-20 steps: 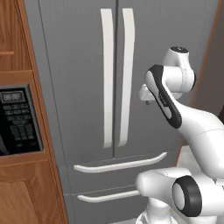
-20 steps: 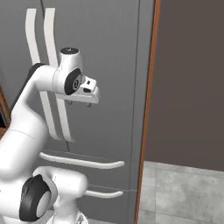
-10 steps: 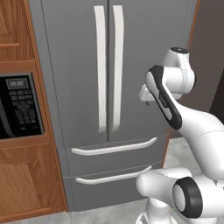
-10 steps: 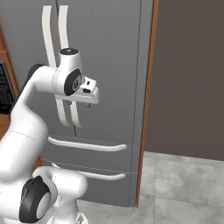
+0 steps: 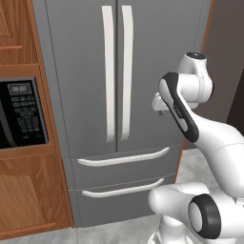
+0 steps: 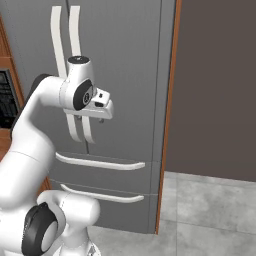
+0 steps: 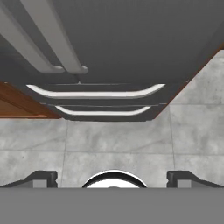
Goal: Retrieve the sausage and cheese from the fridge and place them on the cutting board on the counter.
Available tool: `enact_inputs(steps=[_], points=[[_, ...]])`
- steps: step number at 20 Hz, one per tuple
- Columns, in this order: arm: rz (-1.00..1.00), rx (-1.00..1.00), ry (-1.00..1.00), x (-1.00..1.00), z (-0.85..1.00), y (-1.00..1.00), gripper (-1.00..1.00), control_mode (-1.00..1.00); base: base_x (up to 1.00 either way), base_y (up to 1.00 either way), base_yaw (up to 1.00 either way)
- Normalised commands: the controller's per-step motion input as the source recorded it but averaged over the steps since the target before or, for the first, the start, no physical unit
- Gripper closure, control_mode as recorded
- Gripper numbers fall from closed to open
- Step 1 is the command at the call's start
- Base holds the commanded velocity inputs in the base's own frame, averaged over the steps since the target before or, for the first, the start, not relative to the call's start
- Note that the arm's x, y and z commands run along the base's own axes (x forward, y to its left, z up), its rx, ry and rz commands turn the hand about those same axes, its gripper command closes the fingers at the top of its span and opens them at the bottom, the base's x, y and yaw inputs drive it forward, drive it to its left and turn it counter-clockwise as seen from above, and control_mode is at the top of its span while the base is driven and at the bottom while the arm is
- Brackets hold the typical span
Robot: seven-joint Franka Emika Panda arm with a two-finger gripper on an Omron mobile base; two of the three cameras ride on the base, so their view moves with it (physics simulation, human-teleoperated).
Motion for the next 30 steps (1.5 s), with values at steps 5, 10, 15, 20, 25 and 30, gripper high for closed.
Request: enact_inputs(steps=[5, 10, 15, 20, 25, 30], points=[[0.00, 0.00, 0.00, 0.00, 0.00, 0.00, -1.00, 1.00, 0.00, 0.00, 0.00], [0.00, 0.00, 0.00, 0.00, 0.00, 0.00, -1.00, -1.00, 0.00, 0.00, 0.00], [0.00, 0.00, 0.00, 0.00, 0.00, 0.00, -1.00, -1.00, 0.00, 0.00, 0.00], [0.01, 0.00, -0.01, -0.10, 0.00, 0.00, -1.00, -1.00, 0.00, 0.00, 0.00], [0.00, -0.19, -0.08, 0.02, -0.19, 0.46, -1.00, -1.00, 0.00, 0.00, 0.00], [0.00, -0.03, -0.19, 0.25, -0.03, 0.65, -1.00, -1.00, 0.00, 0.00, 0.00]])
